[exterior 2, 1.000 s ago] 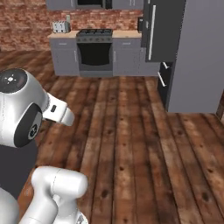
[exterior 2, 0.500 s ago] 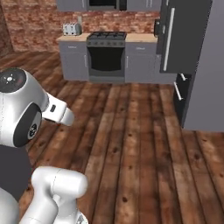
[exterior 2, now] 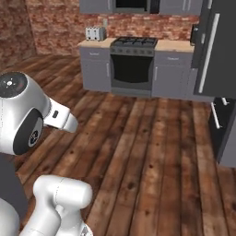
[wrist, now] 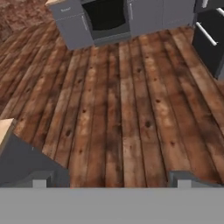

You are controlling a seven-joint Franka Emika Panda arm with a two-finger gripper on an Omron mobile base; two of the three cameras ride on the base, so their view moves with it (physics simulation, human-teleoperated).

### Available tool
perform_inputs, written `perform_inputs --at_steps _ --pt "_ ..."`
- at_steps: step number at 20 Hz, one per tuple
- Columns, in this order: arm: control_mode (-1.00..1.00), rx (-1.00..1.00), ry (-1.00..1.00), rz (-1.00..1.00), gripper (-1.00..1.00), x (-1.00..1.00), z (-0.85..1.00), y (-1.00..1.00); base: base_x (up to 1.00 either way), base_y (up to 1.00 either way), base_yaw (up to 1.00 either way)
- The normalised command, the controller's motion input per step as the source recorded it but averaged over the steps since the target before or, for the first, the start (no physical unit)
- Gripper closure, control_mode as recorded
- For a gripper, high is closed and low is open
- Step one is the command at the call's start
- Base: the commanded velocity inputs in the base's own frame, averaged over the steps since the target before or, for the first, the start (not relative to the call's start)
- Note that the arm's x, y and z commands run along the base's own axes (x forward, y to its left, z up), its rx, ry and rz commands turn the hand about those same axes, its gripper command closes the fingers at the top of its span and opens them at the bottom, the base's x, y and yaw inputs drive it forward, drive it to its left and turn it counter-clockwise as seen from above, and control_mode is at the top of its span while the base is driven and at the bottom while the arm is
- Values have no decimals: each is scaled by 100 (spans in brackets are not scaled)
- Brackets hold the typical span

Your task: There is a bowl on the dining counter. Grab a lemon wedge from the fridge and place it in the bowl. Then get the liquor bottle and glass cup from the cabinet and place them next to the bowl.

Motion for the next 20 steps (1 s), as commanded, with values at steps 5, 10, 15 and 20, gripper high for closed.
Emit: perform_inputs --at_steps 5,10,15,20 --pt "100 0 0 0 -100 0 0 0 100 0 28" --pt "100 0 0 0 -100 0 0 0 100 0 29" --pt "100 0 0 0 -100 0 0 0 100 0 32" --pt "100 0 0 0 -100 0 0 0 100 0 38"
